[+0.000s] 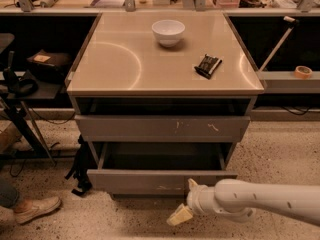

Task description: Close middle drawer

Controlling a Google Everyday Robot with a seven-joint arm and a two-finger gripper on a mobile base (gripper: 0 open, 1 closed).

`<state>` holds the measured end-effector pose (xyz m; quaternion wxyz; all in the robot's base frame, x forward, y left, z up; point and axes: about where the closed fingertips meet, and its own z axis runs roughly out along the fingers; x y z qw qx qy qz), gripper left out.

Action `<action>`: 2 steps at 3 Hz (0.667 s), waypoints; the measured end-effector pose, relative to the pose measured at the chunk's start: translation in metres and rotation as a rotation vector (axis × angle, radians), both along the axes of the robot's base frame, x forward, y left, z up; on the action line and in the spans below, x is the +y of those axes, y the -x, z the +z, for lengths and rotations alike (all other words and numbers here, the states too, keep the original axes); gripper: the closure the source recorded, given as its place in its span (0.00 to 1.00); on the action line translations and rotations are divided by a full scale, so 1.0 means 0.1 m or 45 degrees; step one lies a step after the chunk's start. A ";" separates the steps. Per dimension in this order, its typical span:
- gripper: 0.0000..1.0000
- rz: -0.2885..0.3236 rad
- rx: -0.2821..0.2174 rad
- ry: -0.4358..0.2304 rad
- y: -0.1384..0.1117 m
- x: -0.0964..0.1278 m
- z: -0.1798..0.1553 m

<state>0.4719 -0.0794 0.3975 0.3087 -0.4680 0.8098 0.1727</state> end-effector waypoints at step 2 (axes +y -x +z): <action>0.00 0.010 -0.011 0.010 -0.40 0.30 0.10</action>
Offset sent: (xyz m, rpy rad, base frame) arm 0.2507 0.2242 0.0512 -0.0250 -0.0320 0.1275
